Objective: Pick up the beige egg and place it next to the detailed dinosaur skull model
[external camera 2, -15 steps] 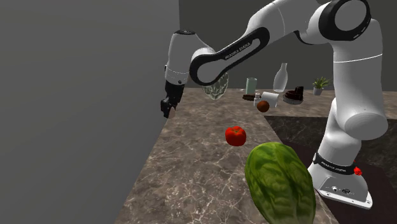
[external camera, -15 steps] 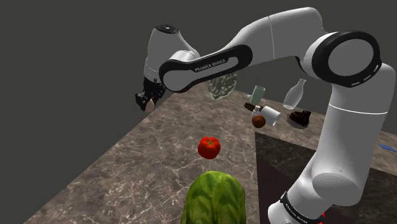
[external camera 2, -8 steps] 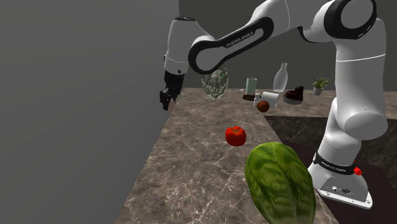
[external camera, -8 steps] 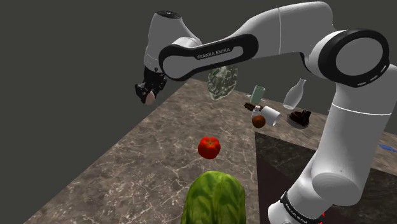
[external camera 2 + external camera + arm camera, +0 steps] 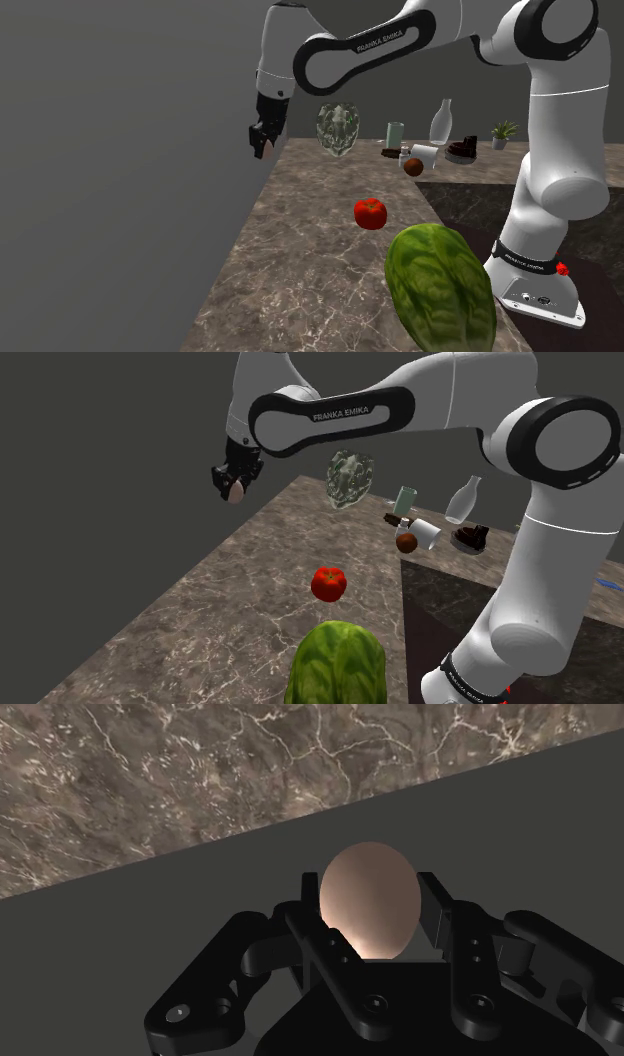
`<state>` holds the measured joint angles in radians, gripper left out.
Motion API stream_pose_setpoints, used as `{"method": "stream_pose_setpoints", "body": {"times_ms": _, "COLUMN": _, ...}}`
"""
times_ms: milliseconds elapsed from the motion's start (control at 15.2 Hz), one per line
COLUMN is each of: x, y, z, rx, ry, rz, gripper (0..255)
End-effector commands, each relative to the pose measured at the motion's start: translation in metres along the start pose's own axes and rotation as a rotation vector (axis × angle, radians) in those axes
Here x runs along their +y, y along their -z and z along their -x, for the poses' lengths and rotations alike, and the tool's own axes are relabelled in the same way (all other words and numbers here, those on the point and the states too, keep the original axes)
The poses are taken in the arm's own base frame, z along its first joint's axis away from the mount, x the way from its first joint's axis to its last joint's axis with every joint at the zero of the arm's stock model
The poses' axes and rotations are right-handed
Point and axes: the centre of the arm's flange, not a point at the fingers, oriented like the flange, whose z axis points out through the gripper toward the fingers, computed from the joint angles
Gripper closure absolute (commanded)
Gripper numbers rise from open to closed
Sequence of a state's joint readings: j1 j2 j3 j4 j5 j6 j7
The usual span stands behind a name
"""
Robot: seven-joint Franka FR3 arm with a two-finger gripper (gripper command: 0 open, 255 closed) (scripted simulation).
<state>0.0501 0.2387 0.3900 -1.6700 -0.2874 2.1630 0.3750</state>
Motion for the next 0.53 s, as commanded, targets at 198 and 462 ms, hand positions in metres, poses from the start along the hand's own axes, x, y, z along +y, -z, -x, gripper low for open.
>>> {"method": "stream_pose_setpoints", "body": {"times_ms": 198, "x": 0.001, "y": 0.026, "z": -0.008, "rx": 0.0, "ry": 0.0, "rz": 0.0, "gripper": 255}}
{"method": "stream_pose_setpoints", "body": {"times_ms": 462, "x": 0.003, "y": 0.046, "z": -0.014, "rx": 0.0, "ry": 0.0, "rz": 0.0, "gripper": 255}}
